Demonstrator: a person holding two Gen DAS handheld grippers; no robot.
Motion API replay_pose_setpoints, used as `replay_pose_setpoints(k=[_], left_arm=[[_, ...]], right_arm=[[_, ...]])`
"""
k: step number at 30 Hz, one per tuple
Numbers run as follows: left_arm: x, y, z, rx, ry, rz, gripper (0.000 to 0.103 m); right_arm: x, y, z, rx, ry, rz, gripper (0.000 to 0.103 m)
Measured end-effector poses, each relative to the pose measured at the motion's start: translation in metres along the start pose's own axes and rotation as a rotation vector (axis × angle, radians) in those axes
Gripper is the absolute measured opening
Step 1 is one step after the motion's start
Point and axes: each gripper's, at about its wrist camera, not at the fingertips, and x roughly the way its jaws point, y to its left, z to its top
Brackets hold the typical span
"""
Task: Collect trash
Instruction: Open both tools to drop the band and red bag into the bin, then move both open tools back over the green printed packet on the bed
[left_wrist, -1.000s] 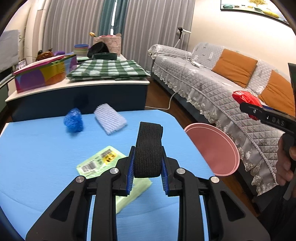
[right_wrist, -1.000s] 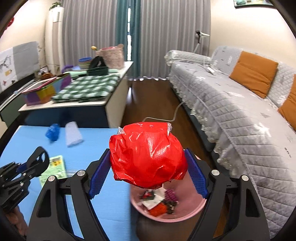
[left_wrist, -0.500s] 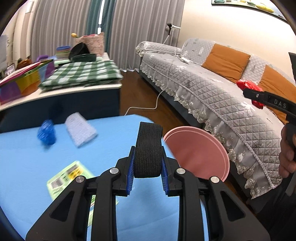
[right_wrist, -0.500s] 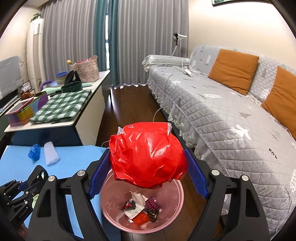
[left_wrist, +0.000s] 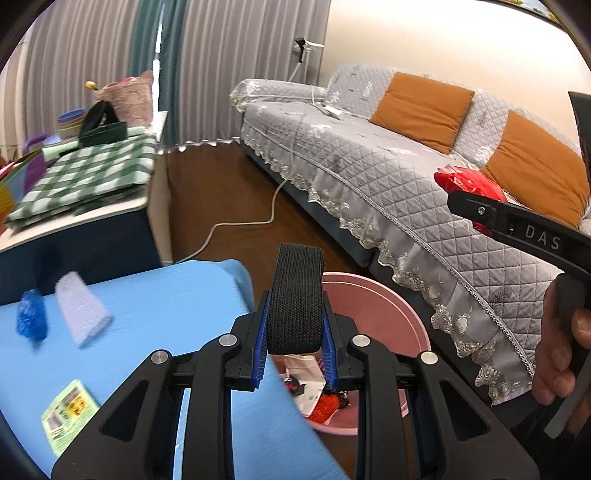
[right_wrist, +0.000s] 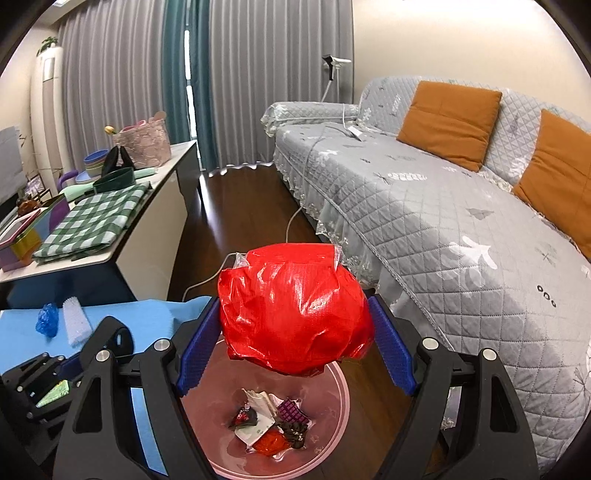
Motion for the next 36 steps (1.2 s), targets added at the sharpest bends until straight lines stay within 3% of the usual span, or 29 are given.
replay_pose_setpoints(k=[4,5,6,7,15,26,31,36], left_arm=[[0.013,-0.008,0.002,0.012,0.023,-0.024,0.026],[0.016,-0.01,0.001,0.016,0.031,-0.028,0.03],[0.018,-0.011,0.001,0.017,0.038,-0.03,0.043],[0.017,-0.011,0.0,0.014,0.035,-0.035,0.045],[0.002,0.006,-0.008,-0.013,0.029,-0.013,0.045],[-0.049,0.052,-0.028,-0.054,0.004,0.047,0.045],[-0.082,0.093,-0.041,-0.093,-0.007,0.109,0.036],[-0.114,0.142,-0.057,-0.167,-0.017,0.177,0.036]], right_arm=[[0.009,-0.007,-0.001,0.027,0.022,-0.008,0.079],[0.012,-0.008,-0.001,0.033,0.03,-0.008,0.082],[0.013,-0.008,-0.001,0.035,0.037,-0.003,0.086],[0.015,-0.007,-0.002,0.034,0.044,0.002,0.086],[0.013,0.003,-0.003,0.016,0.042,0.012,0.086],[0.003,0.017,-0.005,-0.016,0.032,0.034,0.086],[-0.007,0.03,-0.005,-0.018,0.011,0.071,0.074],[-0.014,0.052,-0.008,-0.011,0.015,0.161,0.043]])
